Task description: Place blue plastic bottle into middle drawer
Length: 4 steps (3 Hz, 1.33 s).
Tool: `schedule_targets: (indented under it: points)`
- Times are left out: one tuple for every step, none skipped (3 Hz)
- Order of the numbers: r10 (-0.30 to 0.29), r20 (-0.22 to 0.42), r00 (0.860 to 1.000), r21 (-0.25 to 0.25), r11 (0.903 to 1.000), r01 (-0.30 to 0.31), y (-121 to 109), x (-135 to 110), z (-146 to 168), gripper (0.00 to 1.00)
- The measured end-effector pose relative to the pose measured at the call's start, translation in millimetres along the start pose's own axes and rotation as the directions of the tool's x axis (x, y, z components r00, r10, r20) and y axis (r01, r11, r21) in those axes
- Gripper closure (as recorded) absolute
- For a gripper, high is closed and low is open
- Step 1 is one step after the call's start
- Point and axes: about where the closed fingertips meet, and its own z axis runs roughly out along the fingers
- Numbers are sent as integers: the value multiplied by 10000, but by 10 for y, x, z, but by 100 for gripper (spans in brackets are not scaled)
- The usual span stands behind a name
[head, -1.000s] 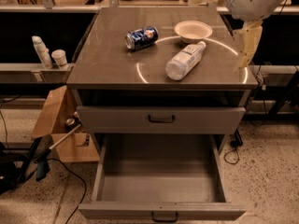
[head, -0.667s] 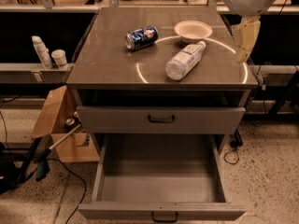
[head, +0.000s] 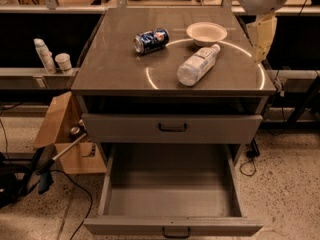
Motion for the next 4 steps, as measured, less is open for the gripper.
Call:
schedule_targets:
  points:
    - [-9,-93,10000,-26,10000,9,-56,64,55,0]
    - [-41,180,9998,124,9999,39,-121,118,165,0]
    - [-206,720,9972,148,9997,196,-241,139,419,0]
    - [-148,628,9979,13,9999,147,-255,144,488,0]
